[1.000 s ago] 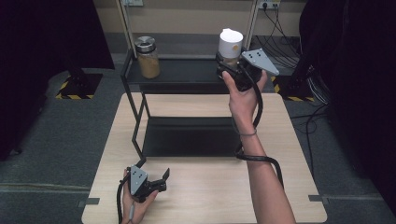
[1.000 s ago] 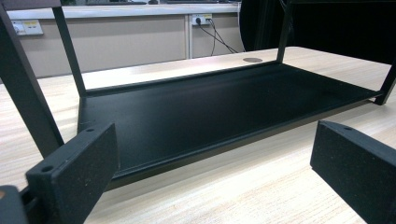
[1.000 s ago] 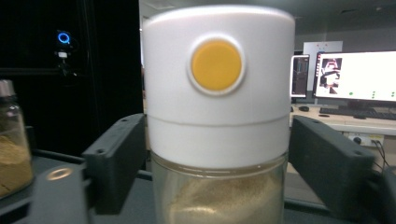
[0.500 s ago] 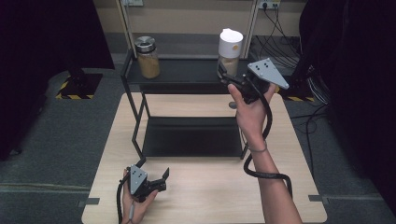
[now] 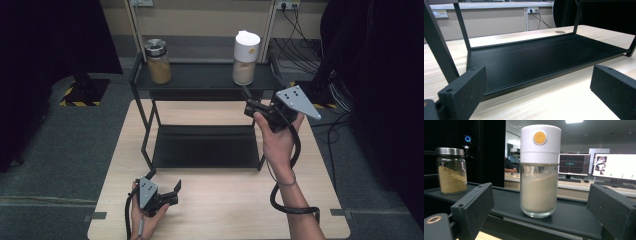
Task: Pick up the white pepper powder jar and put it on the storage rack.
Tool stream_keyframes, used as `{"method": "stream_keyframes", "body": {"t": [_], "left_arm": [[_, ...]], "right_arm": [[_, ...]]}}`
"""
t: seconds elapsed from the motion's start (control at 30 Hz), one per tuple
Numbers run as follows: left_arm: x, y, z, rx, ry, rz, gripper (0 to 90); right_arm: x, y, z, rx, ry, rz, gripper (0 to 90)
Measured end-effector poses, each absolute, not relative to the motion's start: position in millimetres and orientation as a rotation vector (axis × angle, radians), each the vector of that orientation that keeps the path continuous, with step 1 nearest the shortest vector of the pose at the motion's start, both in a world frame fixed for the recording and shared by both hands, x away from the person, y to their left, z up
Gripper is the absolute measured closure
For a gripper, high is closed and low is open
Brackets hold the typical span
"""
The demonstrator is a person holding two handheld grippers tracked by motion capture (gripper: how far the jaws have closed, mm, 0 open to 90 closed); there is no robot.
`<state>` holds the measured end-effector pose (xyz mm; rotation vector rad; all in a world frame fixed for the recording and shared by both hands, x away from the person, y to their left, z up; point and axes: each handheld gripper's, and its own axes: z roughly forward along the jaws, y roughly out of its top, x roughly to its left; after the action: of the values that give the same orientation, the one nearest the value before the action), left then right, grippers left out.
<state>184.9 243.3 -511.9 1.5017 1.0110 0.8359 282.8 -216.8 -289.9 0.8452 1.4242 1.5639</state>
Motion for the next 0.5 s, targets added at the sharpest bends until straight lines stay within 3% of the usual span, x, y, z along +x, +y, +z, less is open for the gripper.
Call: {"method": "stream_keyframes", "body": {"t": [0.5], "left_arm": [[184, 243, -512, 1.499, 1.016, 0.839, 0.5]], "right_arm": [[267, -231, -303, 0.831, 1.409, 1.573, 7.1]]}}
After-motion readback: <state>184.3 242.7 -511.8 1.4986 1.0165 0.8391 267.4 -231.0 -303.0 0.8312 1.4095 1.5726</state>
